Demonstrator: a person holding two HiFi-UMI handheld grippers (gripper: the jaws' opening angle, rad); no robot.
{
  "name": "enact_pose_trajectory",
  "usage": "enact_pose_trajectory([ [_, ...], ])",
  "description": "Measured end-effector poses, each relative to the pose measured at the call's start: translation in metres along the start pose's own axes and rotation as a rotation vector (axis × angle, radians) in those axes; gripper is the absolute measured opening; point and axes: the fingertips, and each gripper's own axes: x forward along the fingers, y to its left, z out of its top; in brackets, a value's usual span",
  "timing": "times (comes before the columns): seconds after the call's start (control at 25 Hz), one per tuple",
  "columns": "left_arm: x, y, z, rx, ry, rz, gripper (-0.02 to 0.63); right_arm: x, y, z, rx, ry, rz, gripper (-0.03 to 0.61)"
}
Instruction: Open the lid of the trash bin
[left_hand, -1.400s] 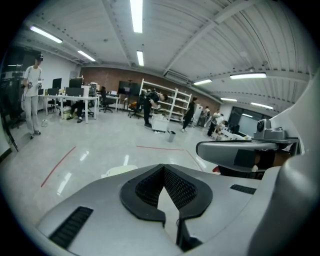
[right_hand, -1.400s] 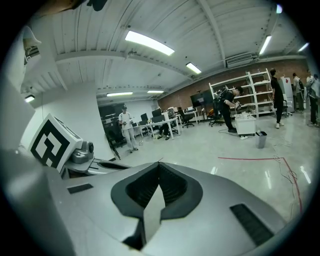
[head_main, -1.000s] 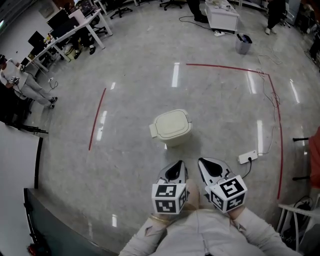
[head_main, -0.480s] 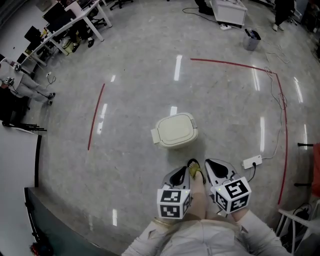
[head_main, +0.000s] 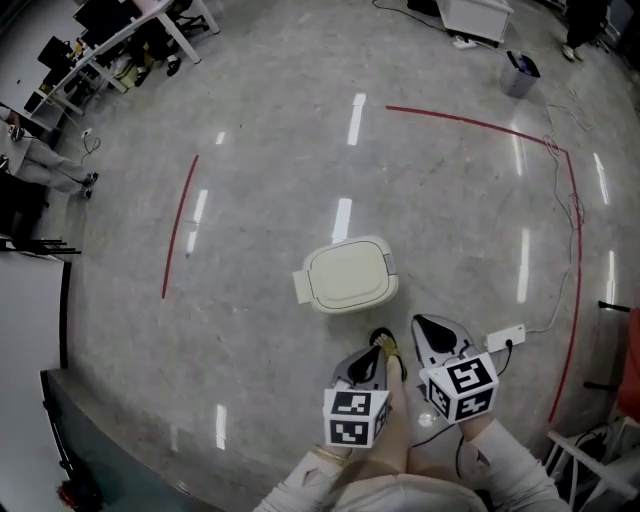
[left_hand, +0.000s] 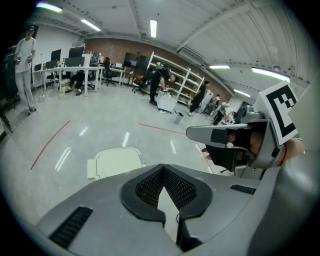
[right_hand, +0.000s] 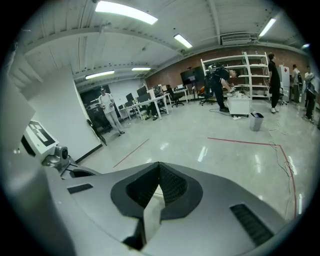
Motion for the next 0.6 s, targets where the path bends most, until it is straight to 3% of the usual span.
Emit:
enact_pose_trajectory([
  [0.6,0.100,0.037,-0.052,-0.114,0.106,0.010,0.005,0.150,-0.091,-0.088,0.028,0.146,-0.067,0.003],
])
